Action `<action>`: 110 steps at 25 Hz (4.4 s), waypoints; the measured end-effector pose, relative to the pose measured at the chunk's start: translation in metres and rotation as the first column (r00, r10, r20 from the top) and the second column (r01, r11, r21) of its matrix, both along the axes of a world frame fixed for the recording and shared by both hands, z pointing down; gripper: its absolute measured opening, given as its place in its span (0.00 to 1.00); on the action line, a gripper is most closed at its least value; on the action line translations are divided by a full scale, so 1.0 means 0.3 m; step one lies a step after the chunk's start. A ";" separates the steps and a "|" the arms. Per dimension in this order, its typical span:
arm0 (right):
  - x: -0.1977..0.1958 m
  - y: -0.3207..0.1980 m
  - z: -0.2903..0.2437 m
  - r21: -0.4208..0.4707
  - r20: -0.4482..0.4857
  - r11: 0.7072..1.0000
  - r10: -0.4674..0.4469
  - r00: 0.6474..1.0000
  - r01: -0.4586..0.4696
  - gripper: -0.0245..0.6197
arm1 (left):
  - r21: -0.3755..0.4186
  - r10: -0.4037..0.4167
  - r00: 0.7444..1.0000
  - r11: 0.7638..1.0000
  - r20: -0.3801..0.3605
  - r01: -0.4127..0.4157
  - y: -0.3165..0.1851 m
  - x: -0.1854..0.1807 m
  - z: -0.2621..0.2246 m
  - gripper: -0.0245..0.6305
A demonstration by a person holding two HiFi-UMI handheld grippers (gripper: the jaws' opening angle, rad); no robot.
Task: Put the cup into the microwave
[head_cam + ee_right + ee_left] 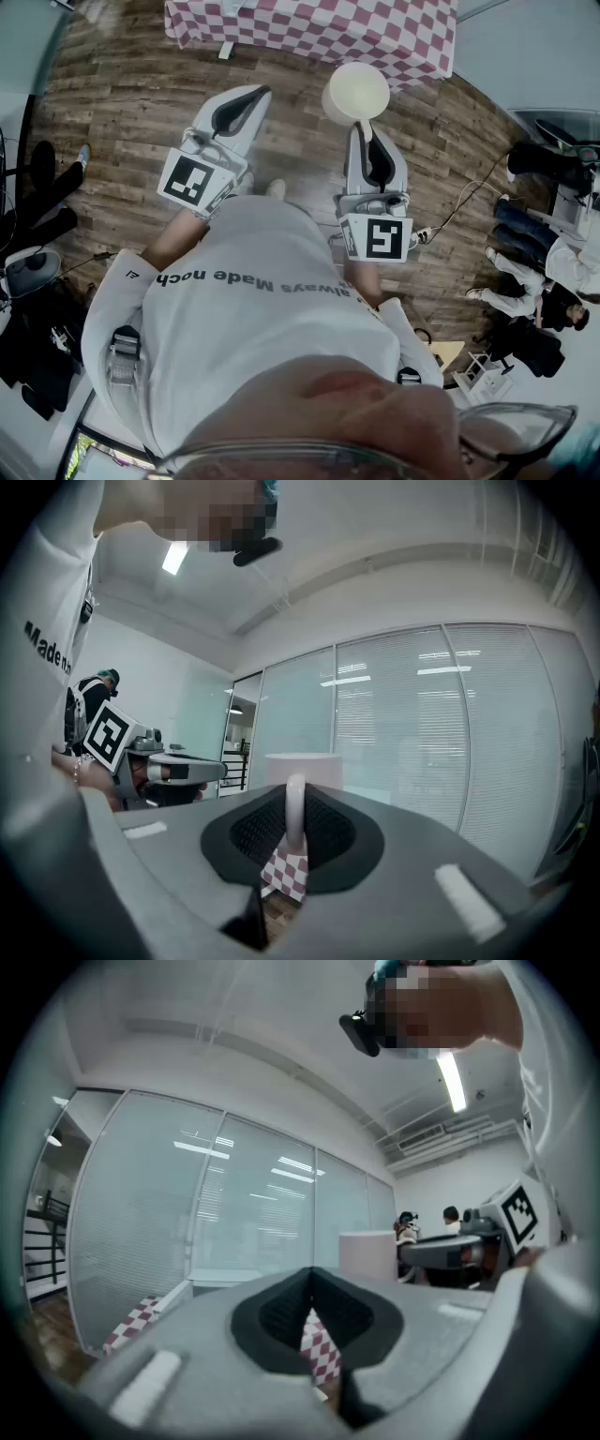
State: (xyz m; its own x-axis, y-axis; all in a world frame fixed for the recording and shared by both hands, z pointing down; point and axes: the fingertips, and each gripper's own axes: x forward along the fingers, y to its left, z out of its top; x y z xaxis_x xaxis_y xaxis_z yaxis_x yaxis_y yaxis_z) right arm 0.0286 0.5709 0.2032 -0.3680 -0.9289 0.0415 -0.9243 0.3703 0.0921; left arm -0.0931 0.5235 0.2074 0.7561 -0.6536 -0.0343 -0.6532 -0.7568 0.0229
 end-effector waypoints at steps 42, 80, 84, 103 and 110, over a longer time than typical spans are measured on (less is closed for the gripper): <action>-0.264 -0.741 0.008 0.000 -0.018 0.999 -0.044 0.999 0.044 0.10 | -0.013 -0.002 1.000 1.000 -0.025 0.002 -0.731 -0.238 0.019 0.04; -0.010 -1.375 0.040 -0.008 0.004 0.999 0.034 0.999 -0.034 0.10 | -0.026 0.083 0.996 0.996 -0.016 -0.084 -1.386 0.017 0.040 0.04; 0.090 -1.504 0.047 -0.012 0.014 0.999 0.032 0.999 -0.032 0.10 | -0.031 0.083 0.997 0.996 -0.004 -0.083 -1.509 0.116 0.043 0.04; 0.480 -2.005 0.075 -0.012 0.035 1.000 -0.017 0.999 0.017 0.10 | -0.025 0.034 0.999 0.999 0.008 -0.034 -1.999 0.505 0.047 0.04; 0.501 -2.073 0.090 -0.013 0.044 0.999 -0.036 0.998 0.037 0.10 | -0.038 0.021 1.000 0.999 0.020 -0.020 -2.061 0.534 0.080 0.04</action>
